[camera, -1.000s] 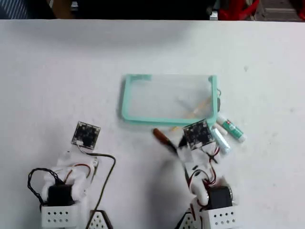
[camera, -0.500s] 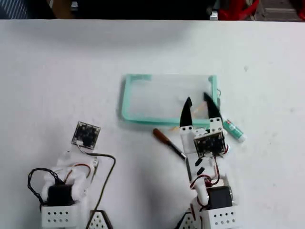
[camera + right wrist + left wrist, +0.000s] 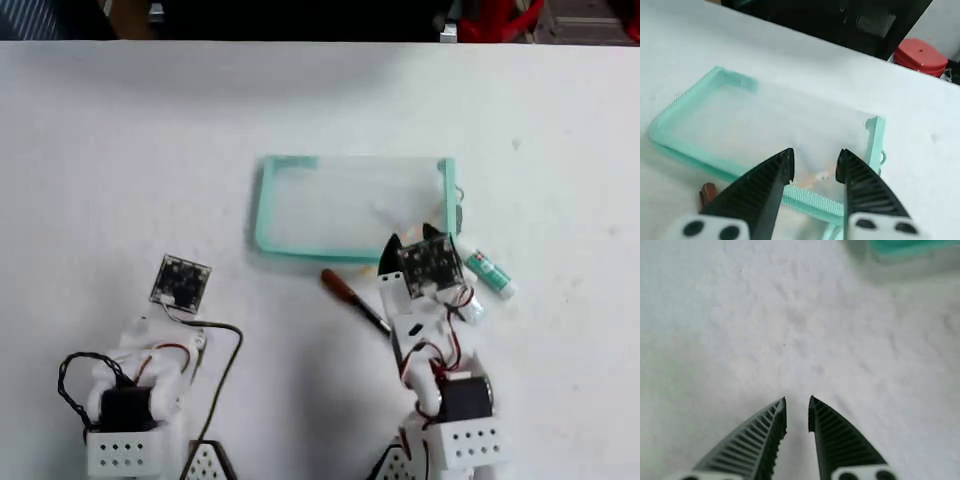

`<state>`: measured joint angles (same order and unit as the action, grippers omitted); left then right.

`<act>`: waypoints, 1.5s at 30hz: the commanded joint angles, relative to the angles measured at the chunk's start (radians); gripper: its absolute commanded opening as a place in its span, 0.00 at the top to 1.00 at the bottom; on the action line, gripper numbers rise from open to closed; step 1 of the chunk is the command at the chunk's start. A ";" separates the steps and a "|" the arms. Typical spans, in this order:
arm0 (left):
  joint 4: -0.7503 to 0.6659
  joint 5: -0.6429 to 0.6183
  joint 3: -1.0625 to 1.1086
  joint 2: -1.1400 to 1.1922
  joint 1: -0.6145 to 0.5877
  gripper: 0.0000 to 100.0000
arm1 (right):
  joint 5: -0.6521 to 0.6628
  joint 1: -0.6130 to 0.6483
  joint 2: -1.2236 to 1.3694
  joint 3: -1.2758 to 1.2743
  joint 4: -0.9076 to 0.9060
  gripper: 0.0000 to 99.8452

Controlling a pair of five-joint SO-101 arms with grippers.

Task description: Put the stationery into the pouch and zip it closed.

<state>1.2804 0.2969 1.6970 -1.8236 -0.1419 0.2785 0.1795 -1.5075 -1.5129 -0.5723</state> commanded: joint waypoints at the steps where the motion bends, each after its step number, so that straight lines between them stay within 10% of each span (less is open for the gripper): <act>1: 0.006 0.006 -0.005 -0.001 0.008 0.91 | 0.002 -0.027 0.082 0.060 0.016 0.85; 45: 0.006 0.006 -0.005 -0.001 0.008 0.91 | -0.087 -0.084 0.125 0.025 0.047 0.85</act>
